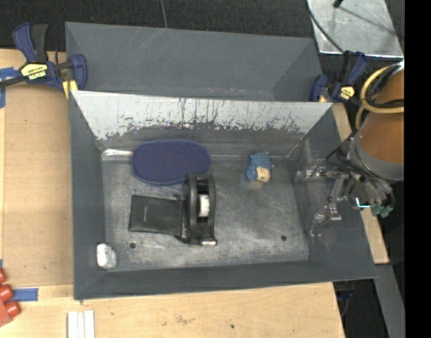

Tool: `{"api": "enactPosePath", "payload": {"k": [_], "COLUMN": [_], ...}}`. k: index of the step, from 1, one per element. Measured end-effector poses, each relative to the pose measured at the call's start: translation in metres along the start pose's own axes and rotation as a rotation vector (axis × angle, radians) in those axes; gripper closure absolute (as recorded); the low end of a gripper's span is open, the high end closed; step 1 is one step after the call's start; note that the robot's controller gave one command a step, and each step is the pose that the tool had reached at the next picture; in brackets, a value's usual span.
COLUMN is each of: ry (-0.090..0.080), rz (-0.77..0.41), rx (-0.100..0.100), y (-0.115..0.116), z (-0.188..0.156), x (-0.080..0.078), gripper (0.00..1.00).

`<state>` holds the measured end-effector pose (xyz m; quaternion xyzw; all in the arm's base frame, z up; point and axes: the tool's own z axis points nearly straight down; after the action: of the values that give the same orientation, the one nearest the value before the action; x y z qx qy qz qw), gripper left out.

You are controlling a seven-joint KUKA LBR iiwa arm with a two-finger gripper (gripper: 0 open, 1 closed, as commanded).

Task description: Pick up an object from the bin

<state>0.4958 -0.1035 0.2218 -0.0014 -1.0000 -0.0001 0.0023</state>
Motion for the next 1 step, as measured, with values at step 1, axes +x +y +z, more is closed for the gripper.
{"api": "enactPosePath", "payload": {"k": [1], "ry": [-0.011], "rz": [0.172], "rx": [-0.002], "y": [0.0522], "z": [-0.0003], "x": [-0.0544], "gripper": [0.0]}}
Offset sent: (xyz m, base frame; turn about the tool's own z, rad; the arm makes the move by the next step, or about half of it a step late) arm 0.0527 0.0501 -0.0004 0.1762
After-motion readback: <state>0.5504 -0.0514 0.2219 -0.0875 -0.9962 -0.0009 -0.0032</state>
